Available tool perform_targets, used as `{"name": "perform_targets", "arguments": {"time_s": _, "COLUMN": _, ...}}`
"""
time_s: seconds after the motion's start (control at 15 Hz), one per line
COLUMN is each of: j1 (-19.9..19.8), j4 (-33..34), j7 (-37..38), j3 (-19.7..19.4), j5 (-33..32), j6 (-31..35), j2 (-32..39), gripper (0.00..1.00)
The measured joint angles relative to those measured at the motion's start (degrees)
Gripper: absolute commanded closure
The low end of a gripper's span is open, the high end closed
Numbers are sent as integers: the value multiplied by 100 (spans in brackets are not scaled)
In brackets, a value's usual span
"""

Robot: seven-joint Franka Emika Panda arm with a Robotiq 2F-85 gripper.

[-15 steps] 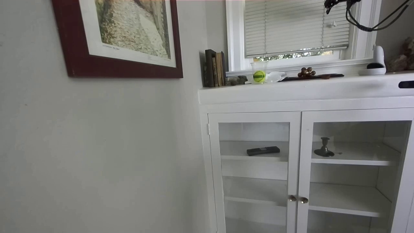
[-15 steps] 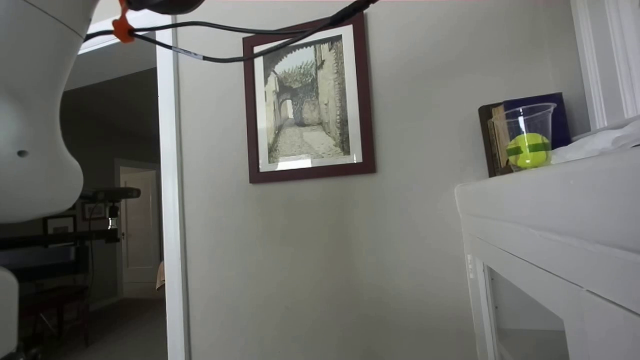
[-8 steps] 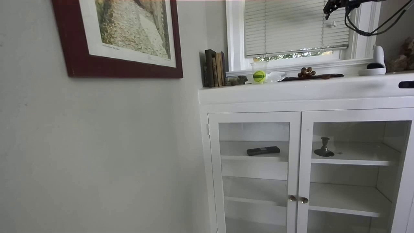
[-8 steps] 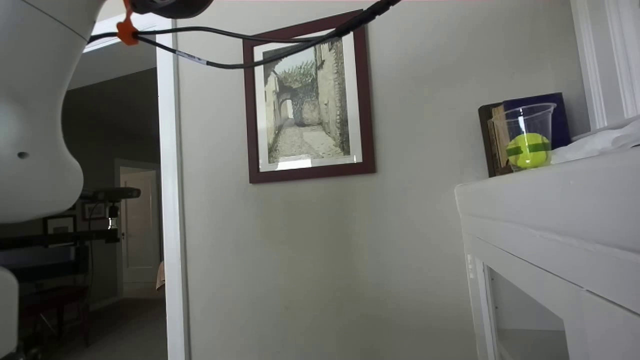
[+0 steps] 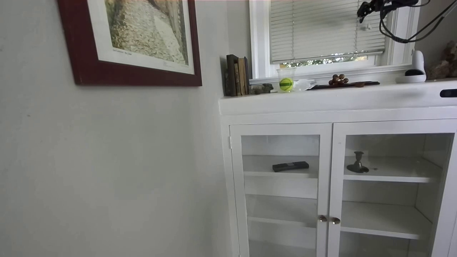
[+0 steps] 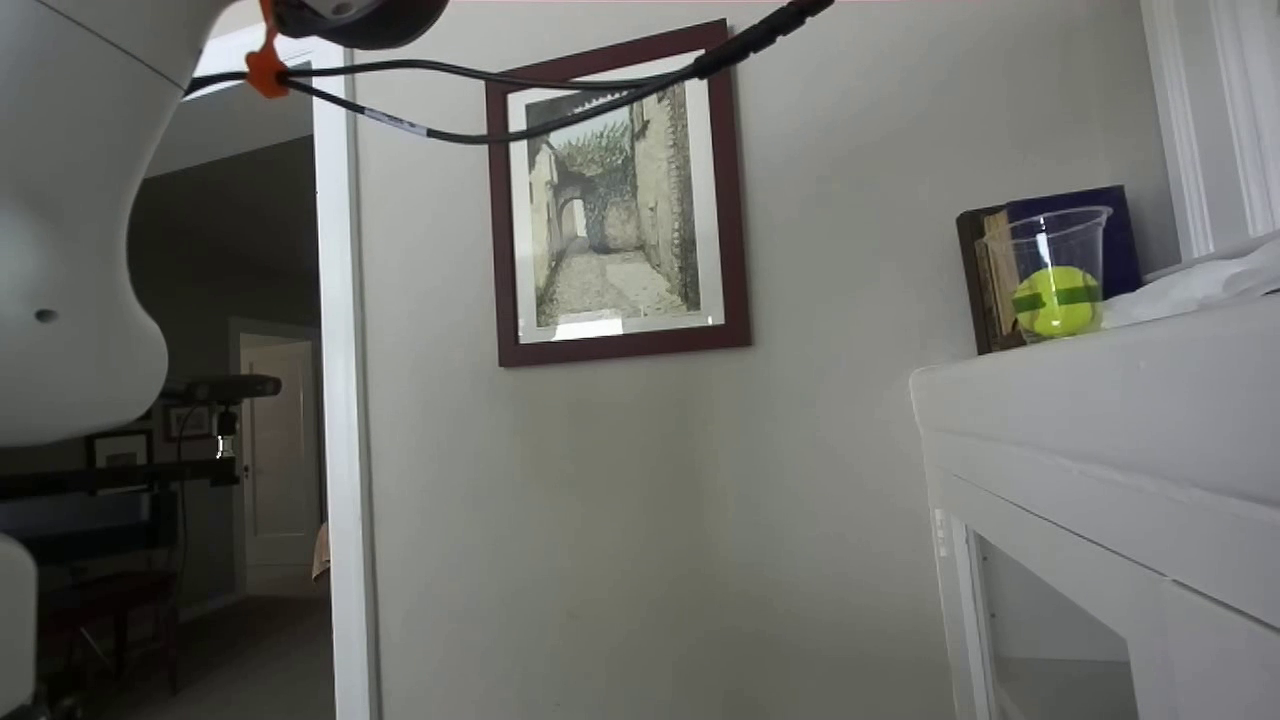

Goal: Open the curtain

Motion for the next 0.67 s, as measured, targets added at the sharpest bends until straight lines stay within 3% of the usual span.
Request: {"name": "perform_targets", "arguments": {"time_s": 0.67, "j1": -106, "j4": 558, "j7": 54, "j3": 43, "j5": 0, "j6": 372, "j2": 483, "gripper": 0}}
